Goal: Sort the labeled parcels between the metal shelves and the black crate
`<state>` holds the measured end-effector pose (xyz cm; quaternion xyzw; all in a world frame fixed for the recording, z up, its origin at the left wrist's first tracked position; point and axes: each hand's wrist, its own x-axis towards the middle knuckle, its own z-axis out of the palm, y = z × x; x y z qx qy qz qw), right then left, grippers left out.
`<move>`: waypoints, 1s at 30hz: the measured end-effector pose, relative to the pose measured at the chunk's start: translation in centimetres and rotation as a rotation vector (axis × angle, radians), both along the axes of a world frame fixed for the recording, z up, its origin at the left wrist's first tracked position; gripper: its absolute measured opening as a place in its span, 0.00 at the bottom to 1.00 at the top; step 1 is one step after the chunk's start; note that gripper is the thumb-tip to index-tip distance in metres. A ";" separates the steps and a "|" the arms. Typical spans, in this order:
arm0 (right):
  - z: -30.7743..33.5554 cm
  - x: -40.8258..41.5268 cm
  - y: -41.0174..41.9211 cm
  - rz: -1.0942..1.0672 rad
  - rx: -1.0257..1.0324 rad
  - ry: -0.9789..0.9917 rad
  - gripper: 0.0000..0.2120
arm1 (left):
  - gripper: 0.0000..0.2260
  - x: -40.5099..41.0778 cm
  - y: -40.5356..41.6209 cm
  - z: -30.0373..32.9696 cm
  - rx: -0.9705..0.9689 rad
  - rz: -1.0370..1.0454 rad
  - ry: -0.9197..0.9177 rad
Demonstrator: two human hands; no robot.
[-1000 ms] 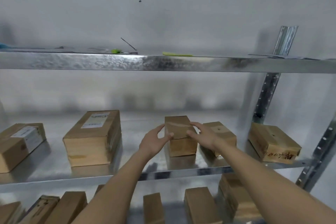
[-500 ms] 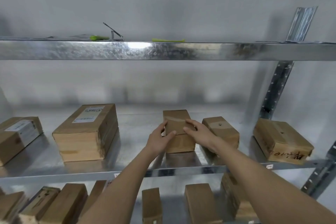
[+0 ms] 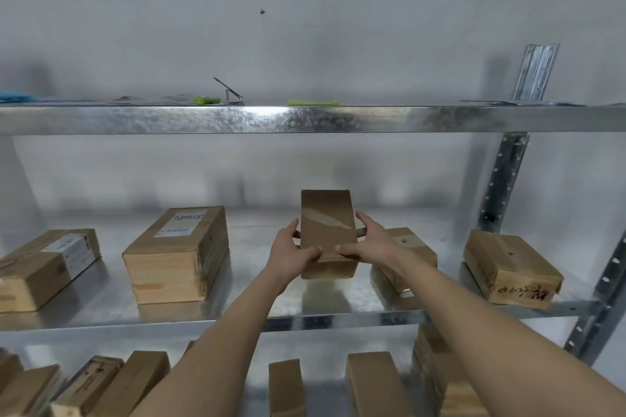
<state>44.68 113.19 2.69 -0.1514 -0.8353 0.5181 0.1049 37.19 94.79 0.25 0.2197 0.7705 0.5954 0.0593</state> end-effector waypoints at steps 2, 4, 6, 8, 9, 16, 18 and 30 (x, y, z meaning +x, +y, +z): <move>0.6 0.4 -0.7 0.008 0.002 0.000 0.47 | 0.31 0.3 -0.6 0.7 0.007 0.015 0.034; 0.9 0.6 -1.1 0.008 0.031 0.026 0.39 | 0.29 0.8 -1.1 1.2 0.038 0.031 0.048; 1.0 0.8 -1.6 -0.003 0.050 0.051 0.39 | 0.27 1.0 -1.7 1.6 0.069 0.048 0.054; 1.3 0.8 -2.0 -0.023 0.045 0.076 0.39 | 0.23 1.0 -2.2 1.8 0.117 0.065 0.023; 1.4 0.9 -2.2 -0.027 0.029 0.090 0.38 | 0.22 1.1 -2.4 2.0 0.138 0.070 -0.001; 2.5 1.8 -3.9 0.063 -0.010 0.157 0.40 | 0.28 2.1 -4.0 3.6 0.162 0.030 -0.032; 2.8 2.0 -4.5 0.084 -0.012 0.164 0.36 | 0.22 2.5 -4.4 3.9 0.168 -0.006 -0.033; 4.0 2.8 -8.8 0.039 -0.215 0.184 0.27 | 0.20 3.1 -9.4 4.4 0.226 0.084 -0.065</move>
